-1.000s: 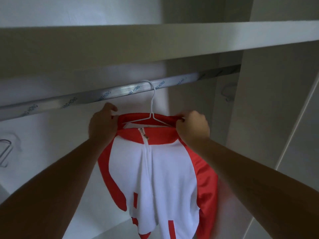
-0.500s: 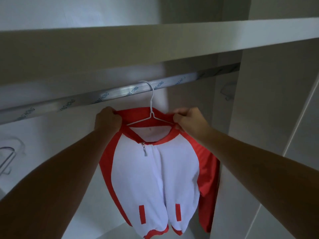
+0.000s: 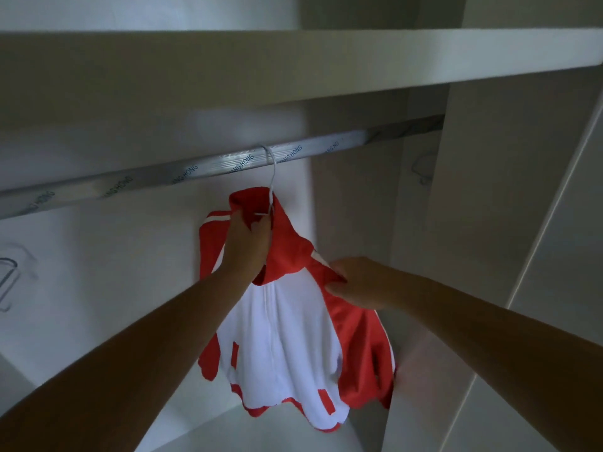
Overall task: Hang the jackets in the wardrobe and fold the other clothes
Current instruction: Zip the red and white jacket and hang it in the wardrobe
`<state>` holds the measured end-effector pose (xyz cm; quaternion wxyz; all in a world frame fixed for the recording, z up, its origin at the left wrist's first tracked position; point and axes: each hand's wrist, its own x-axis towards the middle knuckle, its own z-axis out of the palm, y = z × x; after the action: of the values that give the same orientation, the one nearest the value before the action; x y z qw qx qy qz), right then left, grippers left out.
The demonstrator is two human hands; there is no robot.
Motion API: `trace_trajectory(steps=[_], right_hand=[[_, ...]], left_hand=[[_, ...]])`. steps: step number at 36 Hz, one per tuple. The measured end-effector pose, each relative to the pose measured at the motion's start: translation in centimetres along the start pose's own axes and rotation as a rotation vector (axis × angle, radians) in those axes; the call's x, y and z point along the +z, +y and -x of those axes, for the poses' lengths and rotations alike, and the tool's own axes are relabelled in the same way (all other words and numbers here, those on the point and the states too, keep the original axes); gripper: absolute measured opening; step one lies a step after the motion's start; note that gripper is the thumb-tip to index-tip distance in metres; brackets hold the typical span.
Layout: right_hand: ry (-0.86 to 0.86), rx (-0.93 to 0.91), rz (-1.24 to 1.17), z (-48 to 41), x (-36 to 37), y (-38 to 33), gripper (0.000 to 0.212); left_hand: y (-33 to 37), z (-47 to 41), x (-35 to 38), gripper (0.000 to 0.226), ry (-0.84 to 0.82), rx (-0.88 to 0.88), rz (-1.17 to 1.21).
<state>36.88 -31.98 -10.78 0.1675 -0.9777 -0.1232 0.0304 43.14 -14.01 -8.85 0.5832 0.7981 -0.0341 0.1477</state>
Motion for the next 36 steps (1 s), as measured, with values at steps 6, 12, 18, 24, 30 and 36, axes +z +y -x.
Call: trace_trajectory(steps=[6, 12, 18, 24, 30, 36], right_hand=[[-0.299, 0.097, -0.544, 2.4, 0.0, 0.6, 0.042], [-0.498, 0.139, -0.715, 5.2, 1.8, 1.7, 0.055], [-0.339, 0.152, -0.338, 6.1, 1.5, 1.2, 0.021], [0.248, 0.086, -0.243, 8.0, 0.5, -1.7, 0.017], [0.275, -0.058, 0.023, 8.9, 2.2, -2.4, 0.014], [0.44, 0.14, -0.031, 6.4, 2.3, -1.5, 0.03]], left_hand=[[1.3, 2.2, -0.2, 0.053, -0.088, 0.061, -0.159], [1.8, 2.0, 0.8, 0.041, -0.185, 0.054, -0.365], [1.4, 1.7, 0.8, 0.05, -0.184, -0.066, -0.244], [2.3, 2.0, 2.3, 0.041, -0.098, -0.043, -0.321], [2.3, 2.3, 2.6, 0.055, -0.275, -0.016, -0.272], [1.6, 1.7, 1.3, 0.059, -0.357, -0.023, -0.417]])
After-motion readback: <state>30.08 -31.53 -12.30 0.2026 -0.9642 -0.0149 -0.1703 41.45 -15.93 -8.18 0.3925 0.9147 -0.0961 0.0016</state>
